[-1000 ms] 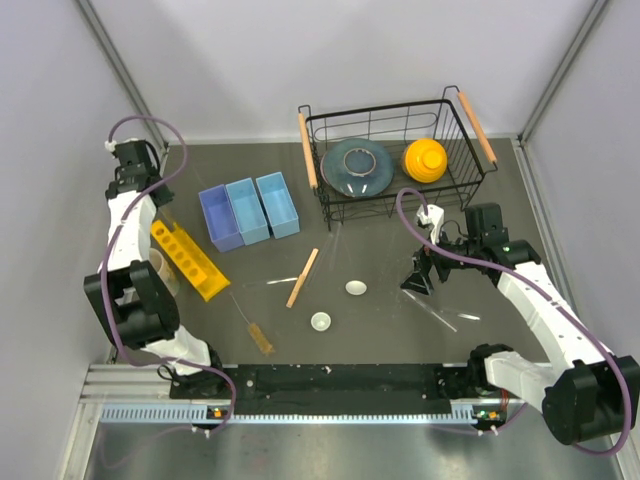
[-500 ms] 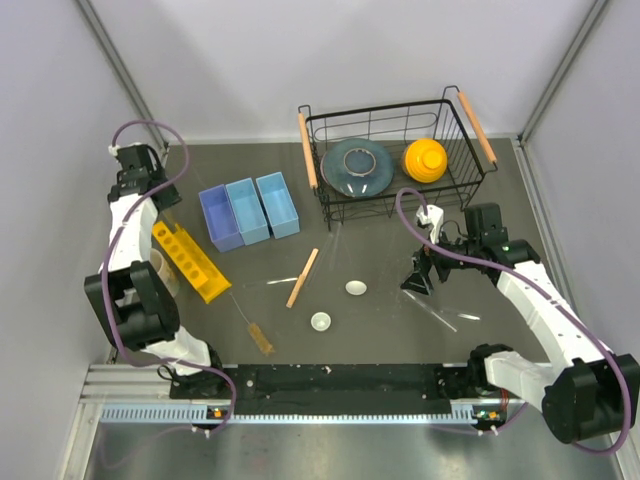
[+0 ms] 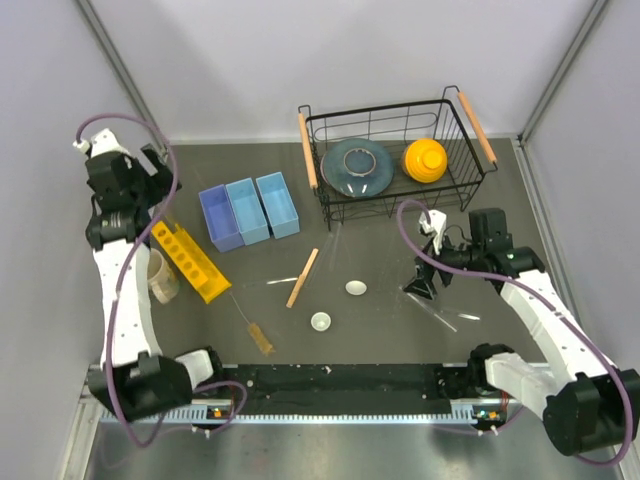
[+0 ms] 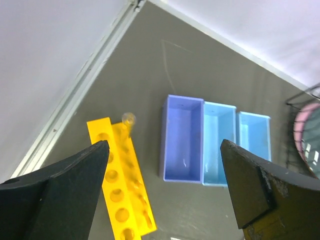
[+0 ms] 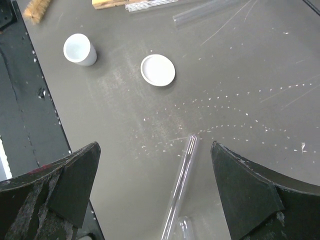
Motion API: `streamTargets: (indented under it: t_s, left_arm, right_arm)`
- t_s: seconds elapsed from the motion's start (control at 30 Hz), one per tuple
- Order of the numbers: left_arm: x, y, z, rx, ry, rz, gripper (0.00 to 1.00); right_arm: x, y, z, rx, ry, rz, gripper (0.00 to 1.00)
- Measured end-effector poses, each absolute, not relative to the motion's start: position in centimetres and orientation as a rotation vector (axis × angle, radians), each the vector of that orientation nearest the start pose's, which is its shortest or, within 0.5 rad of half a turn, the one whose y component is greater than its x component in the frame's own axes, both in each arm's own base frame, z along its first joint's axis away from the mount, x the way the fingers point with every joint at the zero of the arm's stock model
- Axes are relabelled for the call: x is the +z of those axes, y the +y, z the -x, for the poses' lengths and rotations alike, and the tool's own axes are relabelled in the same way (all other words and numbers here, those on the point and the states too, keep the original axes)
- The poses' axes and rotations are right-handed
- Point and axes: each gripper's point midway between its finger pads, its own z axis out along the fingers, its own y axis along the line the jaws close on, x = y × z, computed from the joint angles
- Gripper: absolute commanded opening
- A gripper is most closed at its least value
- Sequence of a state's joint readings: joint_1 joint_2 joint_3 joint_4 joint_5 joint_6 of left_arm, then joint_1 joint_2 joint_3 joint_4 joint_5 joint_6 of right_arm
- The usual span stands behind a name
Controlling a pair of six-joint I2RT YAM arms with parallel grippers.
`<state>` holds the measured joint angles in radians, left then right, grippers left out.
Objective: Organize the chemistry lab equipment
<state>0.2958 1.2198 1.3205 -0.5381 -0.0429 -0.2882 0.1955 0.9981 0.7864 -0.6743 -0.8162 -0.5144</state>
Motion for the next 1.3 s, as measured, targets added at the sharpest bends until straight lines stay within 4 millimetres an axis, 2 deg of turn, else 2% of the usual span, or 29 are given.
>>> streamTargets:
  t_s: [0.13,0.33,0.43,0.53,0.63,0.77,0.87,0.97,1.1,1.3]
  left_arm:
    - [32.7,8.0,-33.0,-0.045,1.841,0.541,0.99]
    - [33.8,3.5,-28.6,-0.201,1.798,0.423,0.99]
    - [33.1,1.7,-26.7,-0.268,1.806,0.378,0.99]
    - [31.8,-0.4,-25.0,-0.363,1.821,0.33,0.99]
    - [30.2,-2.5,-23.9,-0.475,1.858,0.279,0.99]
    - [27.9,-5.1,-22.7,-0.615,1.914,0.211,0.99]
    - [26.8,-6.5,-21.8,-0.683,1.937,0.164,0.99]
    - [26.1,-7.3,-21.1,-0.721,1.946,0.134,0.99]
    - [24.9,-8.0,-20.2,-0.761,1.962,0.115,0.99]
    - [24.5,-8.5,-19.5,-0.788,1.972,0.105,0.99]
  right_arm:
    - [15.9,15.5,-20.4,0.797,1.935,1.126,0.93]
    - [15.6,13.8,-19.5,0.688,1.963,1.237,0.94]
    - [15.2,12.4,-19.2,0.588,1.996,1.312,0.96]
    - [13.7,9.9,-18.7,0.445,2.082,1.391,0.93]
    - [12.2,6.9,-18.3,0.323,2.172,1.47,0.84]
    - [9.4,2.4,-17.9,0.248,2.346,1.507,0.82]
    - [7.5,0.3,-17.1,0.236,2.418,1.568,0.82]
    - [6.5,-0.2,-16.5,0.239,2.407,1.649,0.81]
    - [5.7,-0.4,-17.1,0.239,2.377,1.704,0.79]
    - [3.7,-0.3,-17.3,0.249,2.35,1.76,0.76]
